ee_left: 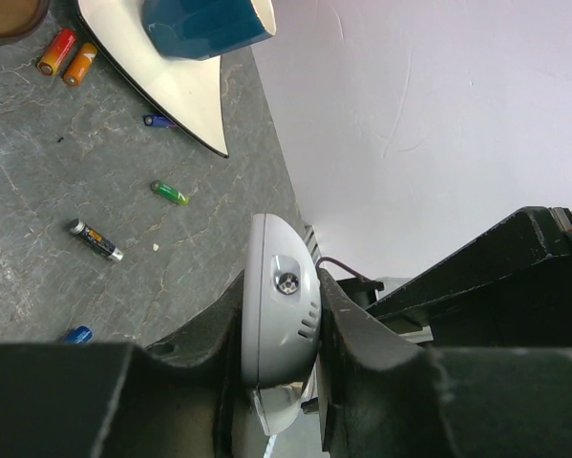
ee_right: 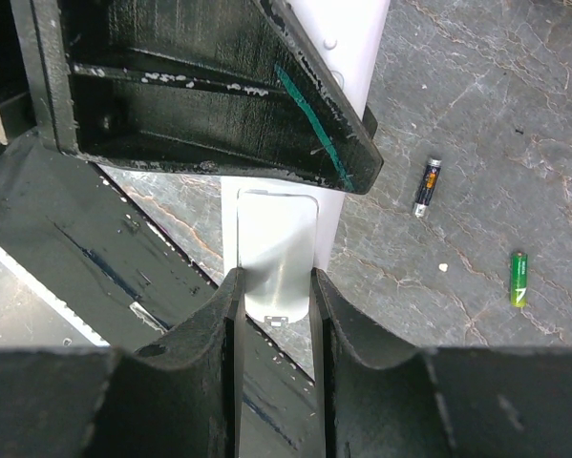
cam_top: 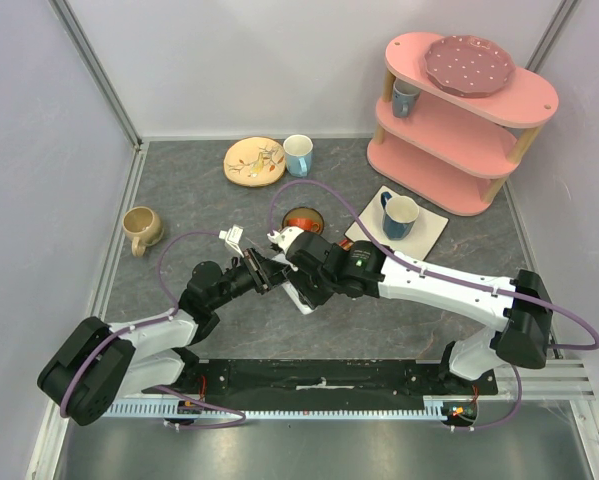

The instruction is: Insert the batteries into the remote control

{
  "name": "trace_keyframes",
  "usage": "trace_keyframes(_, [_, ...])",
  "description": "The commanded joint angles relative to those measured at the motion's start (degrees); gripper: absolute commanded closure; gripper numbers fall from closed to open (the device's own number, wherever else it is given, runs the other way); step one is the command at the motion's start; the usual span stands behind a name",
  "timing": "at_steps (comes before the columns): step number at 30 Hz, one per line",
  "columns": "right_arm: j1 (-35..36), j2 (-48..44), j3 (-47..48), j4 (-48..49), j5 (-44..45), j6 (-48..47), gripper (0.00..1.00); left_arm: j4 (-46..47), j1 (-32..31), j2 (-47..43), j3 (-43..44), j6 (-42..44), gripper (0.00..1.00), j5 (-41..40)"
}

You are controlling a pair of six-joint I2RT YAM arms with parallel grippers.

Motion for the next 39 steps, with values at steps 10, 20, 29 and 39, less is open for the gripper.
trace_keyframes(10, [-0.54,2.31,2.74,1.75,3.67,-0.96,0.93,10.89,-2.67,0.79,1.07,-1.82,0.98,4.55])
trace_keyframes(20, [-1.16,2.58,1.42,3.86,4.46,0.18,0.92,12.03,-3.29,1.14,1.08,-2.70,0.98,3.94])
trace_keyframes(29, [-1.86,1.09,-0.16,5.09,3.67,0.45,0.76,12.91,-3.38,0.53,0.55,-3.49,0.98,3.41])
trace_keyframes(39, [-1.86,-0.32,-1.22,5.09,2.44,0.89,0.68,8.87,-3.38,-0.44,1.42,-1.91,0.98,1.83])
